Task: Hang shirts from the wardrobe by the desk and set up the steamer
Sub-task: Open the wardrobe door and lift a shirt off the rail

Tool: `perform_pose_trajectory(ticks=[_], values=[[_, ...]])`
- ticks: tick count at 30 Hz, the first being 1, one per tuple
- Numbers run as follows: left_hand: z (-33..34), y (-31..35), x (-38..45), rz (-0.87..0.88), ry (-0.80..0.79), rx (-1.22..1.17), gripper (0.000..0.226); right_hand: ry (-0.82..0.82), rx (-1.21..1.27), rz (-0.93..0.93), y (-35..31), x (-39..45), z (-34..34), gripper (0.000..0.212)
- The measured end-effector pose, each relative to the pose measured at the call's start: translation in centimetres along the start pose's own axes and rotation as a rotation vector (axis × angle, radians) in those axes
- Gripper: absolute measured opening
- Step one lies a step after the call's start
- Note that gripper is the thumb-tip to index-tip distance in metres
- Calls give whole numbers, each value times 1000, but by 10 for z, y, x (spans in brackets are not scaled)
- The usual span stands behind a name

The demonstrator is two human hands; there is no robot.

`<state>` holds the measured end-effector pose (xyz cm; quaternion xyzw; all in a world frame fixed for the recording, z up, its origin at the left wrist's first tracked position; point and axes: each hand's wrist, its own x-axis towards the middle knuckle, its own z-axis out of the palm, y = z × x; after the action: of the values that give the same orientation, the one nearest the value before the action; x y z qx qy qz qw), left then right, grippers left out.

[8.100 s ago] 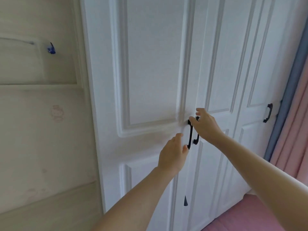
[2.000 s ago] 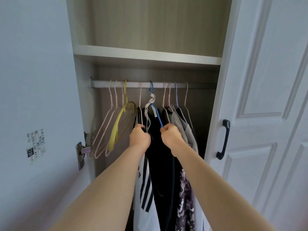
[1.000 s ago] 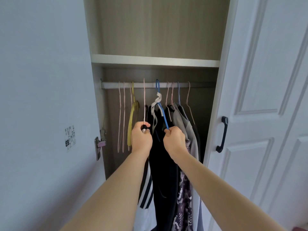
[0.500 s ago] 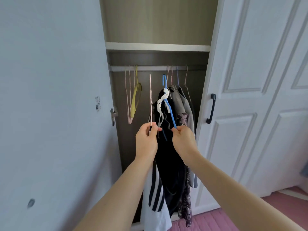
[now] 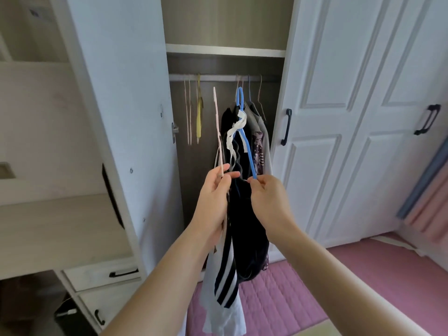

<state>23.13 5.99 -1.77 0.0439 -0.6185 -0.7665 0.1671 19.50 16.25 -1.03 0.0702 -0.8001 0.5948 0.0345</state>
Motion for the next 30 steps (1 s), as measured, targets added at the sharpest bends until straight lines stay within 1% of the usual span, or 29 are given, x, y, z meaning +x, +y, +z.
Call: perform_pose_trajectory(ticks=[3, 5, 8, 14, 18, 24, 30], values=[[-4, 8, -27, -54, -59, -130, 27, 9, 24, 9, -6, -33, -7, 21], [-9, 12, -44, -66, -75, -162, 27, 10, 27, 9, -11, -56, -11, 20], [-15, 15, -65, -57, -81, -133, 25, -5, 27, -11, -17, -89, -15, 19], [-28, 23, -103, 10, -108, 19, 10, -11, 25, 1, -29, -146, -23, 17], [-39, 28, -130, 13, -136, 28, 12, 14, 4, 4, -37, -177, -21, 17], [-72, 40, -177, 5, -188, 66, 10, 76, -12, 23, -52, -231, -6, 18], [-108, 52, -231, -18, -220, 24, 9, 126, -37, 43, -67, -296, 14, 19]])
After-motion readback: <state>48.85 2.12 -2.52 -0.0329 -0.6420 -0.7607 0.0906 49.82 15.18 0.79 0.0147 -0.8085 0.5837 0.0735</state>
